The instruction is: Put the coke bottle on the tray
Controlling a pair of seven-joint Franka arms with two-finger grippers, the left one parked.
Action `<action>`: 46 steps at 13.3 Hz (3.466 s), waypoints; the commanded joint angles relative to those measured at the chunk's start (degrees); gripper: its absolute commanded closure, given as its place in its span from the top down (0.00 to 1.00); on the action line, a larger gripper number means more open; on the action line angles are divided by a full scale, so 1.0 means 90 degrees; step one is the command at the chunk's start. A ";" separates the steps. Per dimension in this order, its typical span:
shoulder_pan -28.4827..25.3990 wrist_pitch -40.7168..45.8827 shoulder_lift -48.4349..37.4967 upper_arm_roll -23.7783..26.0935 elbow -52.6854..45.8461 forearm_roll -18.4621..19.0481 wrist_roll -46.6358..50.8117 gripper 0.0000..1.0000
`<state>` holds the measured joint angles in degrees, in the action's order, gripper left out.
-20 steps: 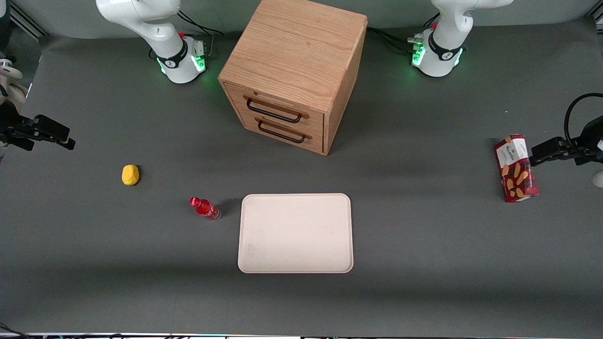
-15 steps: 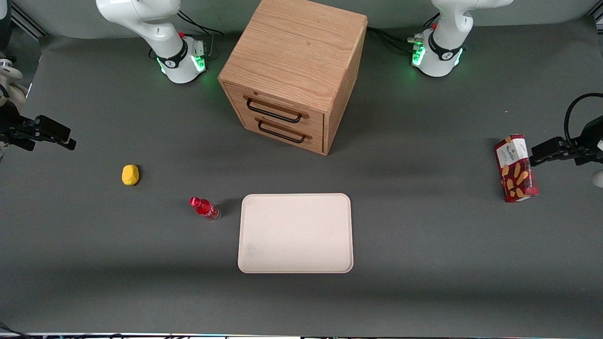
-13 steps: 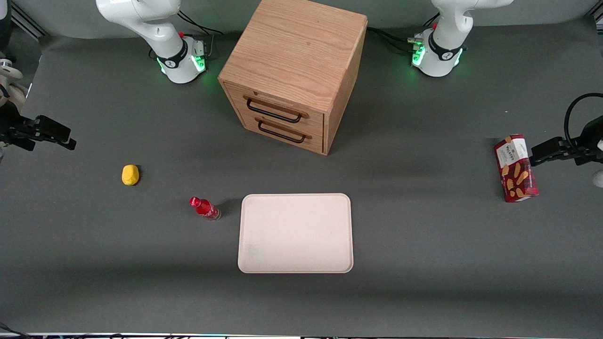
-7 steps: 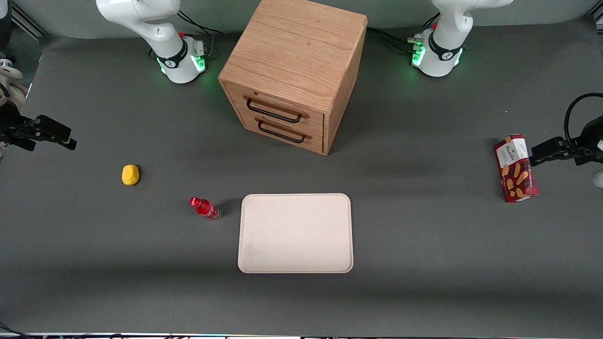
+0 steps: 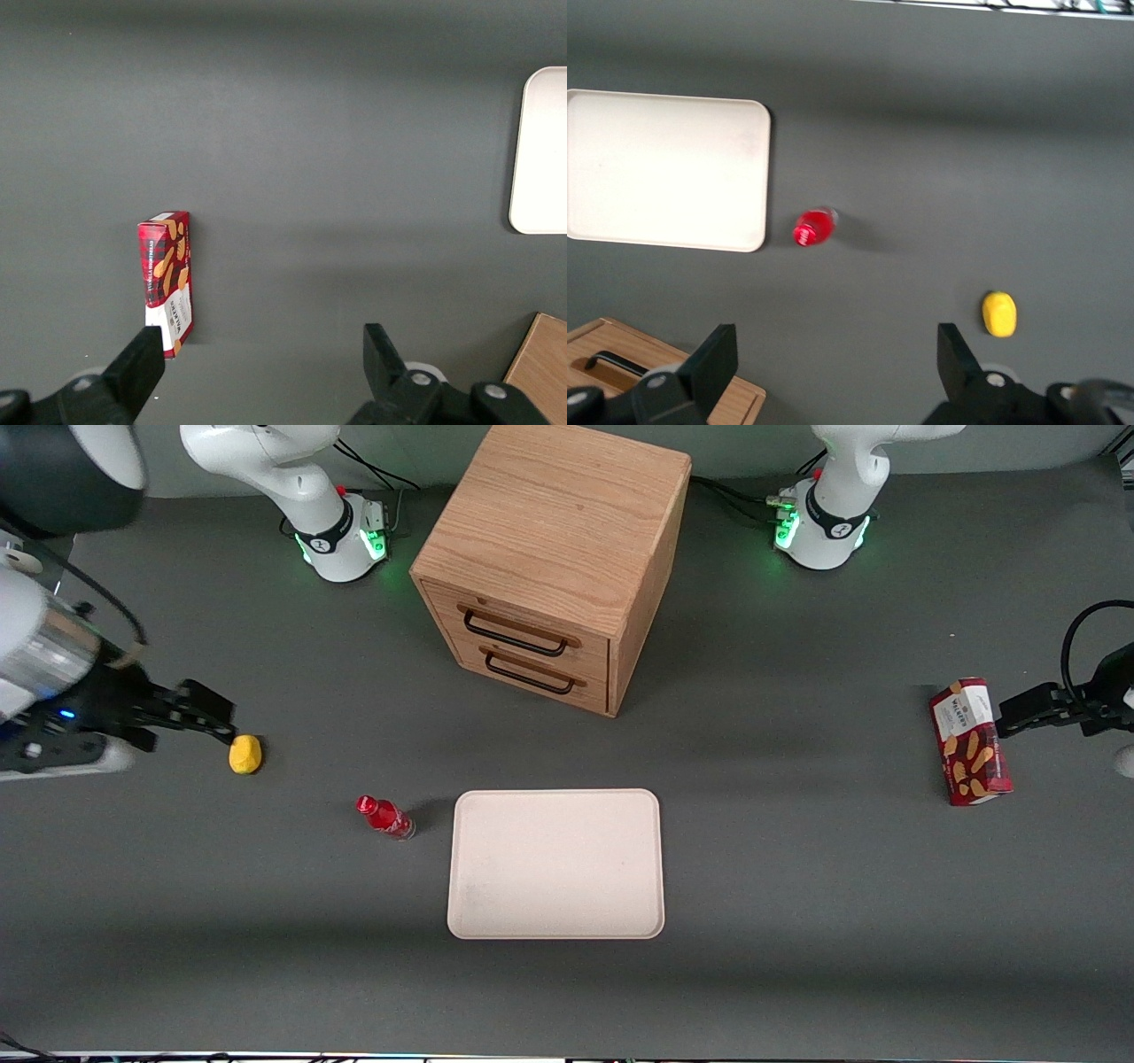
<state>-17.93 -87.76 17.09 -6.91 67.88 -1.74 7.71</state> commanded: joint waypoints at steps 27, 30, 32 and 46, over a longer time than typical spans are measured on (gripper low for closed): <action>-0.0419 -0.4838 0.0367 -0.0062 0.4175 -0.0344 0.0579 1.00; -0.0429 -0.5064 0.0416 -0.0033 0.4342 -0.0344 0.0579 1.00; -0.0449 -0.5025 0.0416 -0.0013 0.4342 -0.0344 0.0598 1.00; -0.0439 -0.4237 0.0406 -0.0003 0.3710 -0.0354 0.0667 0.00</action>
<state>-21.88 -130.74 21.74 -7.01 104.93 -3.87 14.59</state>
